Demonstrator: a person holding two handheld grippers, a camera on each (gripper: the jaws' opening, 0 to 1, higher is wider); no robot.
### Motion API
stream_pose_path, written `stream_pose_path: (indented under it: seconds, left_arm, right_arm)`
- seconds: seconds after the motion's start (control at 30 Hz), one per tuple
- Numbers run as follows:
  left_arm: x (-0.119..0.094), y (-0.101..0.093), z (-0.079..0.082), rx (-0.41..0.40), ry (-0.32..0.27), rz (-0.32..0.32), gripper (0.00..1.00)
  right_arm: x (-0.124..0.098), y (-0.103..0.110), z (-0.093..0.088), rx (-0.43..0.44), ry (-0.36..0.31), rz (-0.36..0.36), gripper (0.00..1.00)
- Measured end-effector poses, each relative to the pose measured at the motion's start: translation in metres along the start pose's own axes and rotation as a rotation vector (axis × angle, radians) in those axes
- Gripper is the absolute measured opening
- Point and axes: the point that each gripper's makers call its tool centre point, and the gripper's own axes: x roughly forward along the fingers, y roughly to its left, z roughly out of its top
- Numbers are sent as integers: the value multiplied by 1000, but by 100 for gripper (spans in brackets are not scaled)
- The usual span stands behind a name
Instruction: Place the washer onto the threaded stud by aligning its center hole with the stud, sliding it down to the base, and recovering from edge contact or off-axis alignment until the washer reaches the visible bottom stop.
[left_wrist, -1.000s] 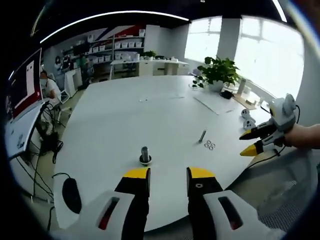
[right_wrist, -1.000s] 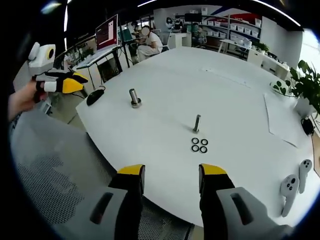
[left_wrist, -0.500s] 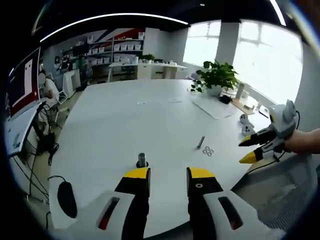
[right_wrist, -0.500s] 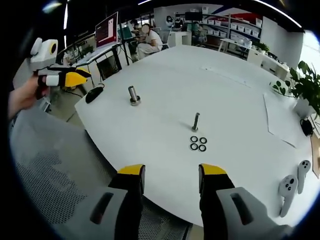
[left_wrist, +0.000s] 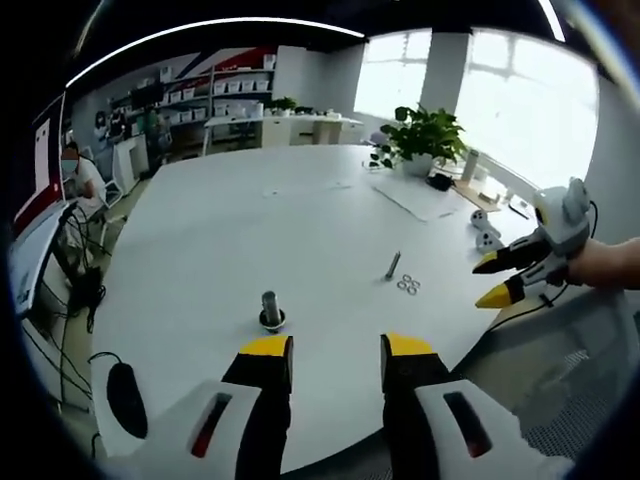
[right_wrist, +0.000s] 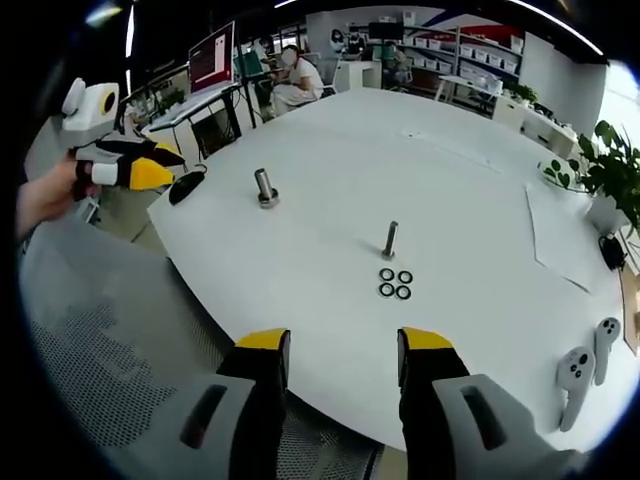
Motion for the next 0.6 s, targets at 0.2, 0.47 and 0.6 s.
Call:
stream_pose_path:
  seconds: [0.2, 0.47, 0.6]
  left_arm:
    - [5, -8, -9, 14, 46, -26, 36]
    - [7, -13, -18, 51, 87, -32, 36]
    - [7, -11, -20, 55, 94, -27, 36]
  right_arm:
    - [0, -4, -2, 15, 6, -10, 45]
    - [3, -1, -7, -2, 28, -4, 45]
    - [4, -1, -8, -4, 33, -1, 45]
